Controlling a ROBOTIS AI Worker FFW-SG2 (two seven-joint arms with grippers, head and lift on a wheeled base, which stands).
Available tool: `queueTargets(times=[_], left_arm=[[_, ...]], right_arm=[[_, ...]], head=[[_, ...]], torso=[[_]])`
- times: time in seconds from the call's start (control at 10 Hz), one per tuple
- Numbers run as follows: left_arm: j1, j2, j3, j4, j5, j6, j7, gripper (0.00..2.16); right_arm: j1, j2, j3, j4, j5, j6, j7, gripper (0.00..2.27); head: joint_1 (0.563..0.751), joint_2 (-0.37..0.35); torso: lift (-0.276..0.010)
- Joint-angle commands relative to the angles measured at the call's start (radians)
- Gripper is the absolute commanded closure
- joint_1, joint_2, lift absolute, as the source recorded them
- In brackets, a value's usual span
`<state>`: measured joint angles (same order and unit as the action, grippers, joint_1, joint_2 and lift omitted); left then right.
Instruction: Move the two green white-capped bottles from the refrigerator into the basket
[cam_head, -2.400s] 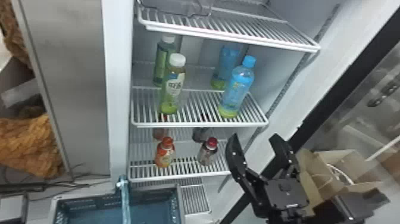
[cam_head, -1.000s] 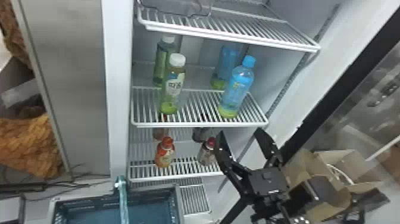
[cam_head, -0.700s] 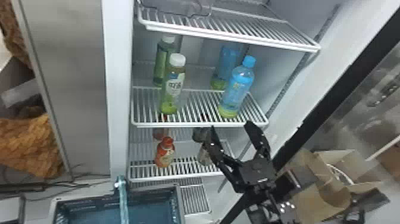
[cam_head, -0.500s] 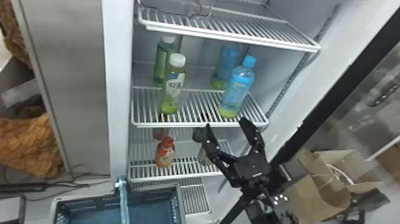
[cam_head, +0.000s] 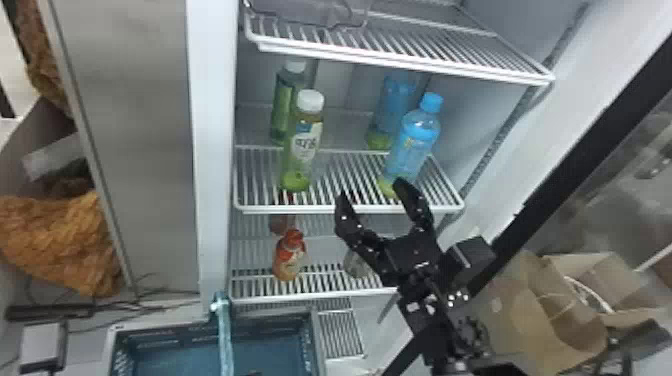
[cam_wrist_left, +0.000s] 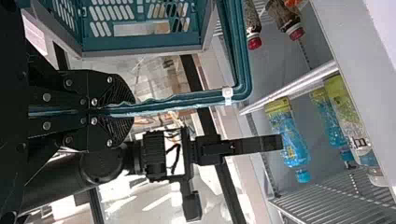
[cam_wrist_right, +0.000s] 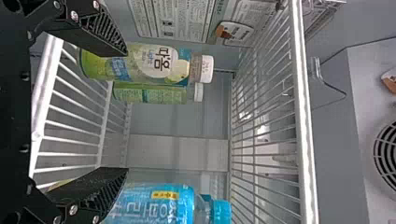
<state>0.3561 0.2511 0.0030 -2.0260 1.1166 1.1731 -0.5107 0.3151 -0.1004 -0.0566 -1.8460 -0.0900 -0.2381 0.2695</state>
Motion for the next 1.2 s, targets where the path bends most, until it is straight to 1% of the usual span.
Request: queueTargets(times=[0.0, 0.2, 0.4, 0.6, 1.1], left_arm=[[-0.003, 0.0, -0.001, 0.0, -0.004, 0.0, 0.0, 1.2], [-0.01, 0.002, -0.007, 0.0, -0.004, 0.002, 0.001, 1.2], [-0.01, 0.004, -0.009, 0.0, -0.004, 0.002, 0.001, 1.2], [-0.01, 0.004, -0.007, 0.0, -0.004, 0.002, 0.001, 1.2], [-0.01, 0.004, -0.007, 0.0, -0.004, 0.002, 0.001, 1.2]], right_arm=[[-0.035, -0.002, 0.021, 0.029, -0.016, 0.005, 0.002, 0.17], [-0.075, -0.001, 0.073, 0.053, -0.044, 0.015, -0.004, 0.17], [-0.104, -0.001, 0.114, 0.063, -0.042, 0.032, -0.038, 0.17], [-0.148, -0.002, 0.126, 0.107, -0.032, 0.047, -0.052, 0.17], [-0.269, -0.001, 0.172, 0.245, -0.026, 0.029, -0.052, 0.17]], head=[[0.695, -0.305], [0.695, -0.287], [0.695, -0.252], [0.695, -0.233], [0.695, -0.198]], torso=[[-0.004], [-0.004], [-0.004], [-0.004], [-0.004]])
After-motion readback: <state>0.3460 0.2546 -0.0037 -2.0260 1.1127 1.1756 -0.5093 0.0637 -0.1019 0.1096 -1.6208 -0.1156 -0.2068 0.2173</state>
